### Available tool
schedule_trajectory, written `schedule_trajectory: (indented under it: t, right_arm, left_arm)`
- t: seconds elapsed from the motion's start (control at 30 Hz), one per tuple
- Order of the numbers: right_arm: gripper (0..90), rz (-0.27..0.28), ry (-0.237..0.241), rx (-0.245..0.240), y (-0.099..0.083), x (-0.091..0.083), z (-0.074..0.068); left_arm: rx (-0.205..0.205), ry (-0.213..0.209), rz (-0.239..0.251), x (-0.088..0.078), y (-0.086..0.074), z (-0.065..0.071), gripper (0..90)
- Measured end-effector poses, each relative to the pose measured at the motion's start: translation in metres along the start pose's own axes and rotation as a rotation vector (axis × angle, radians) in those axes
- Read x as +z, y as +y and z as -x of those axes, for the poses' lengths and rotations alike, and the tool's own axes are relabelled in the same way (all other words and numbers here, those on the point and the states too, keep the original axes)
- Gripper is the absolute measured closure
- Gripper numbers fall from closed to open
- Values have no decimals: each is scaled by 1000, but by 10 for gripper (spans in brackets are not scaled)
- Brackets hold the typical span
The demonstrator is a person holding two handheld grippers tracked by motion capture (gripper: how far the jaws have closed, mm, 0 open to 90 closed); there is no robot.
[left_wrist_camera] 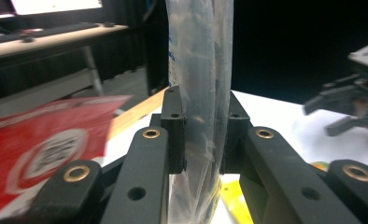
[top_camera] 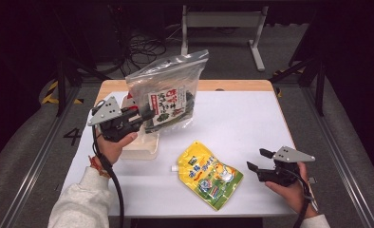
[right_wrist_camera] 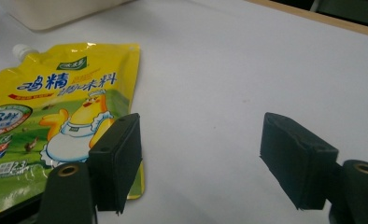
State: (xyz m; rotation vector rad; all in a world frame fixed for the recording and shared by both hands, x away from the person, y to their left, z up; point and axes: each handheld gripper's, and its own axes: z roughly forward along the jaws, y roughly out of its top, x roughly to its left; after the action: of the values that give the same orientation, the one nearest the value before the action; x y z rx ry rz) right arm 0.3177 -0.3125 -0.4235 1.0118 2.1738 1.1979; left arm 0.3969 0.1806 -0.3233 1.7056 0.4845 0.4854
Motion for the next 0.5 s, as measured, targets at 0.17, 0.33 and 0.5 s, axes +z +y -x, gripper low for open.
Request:
schedule_trajectory:
  t: [0.17, 0.33, 0.5]
  right_arm:
    - [295, -11, 9, 4, -3, 3, 1]
    - [292, -23, 18, -4, -4, 8, -1]
    - [284, -40, 23, -11, -5, 11, -3]
  left_arm:
    - [-16, 44, -9, -9, -10, -16, 771]
    - [-14, 101, -41, -19, -21, -28, 770]
    - [-27, 138, -44, -31, -34, -37, 770]
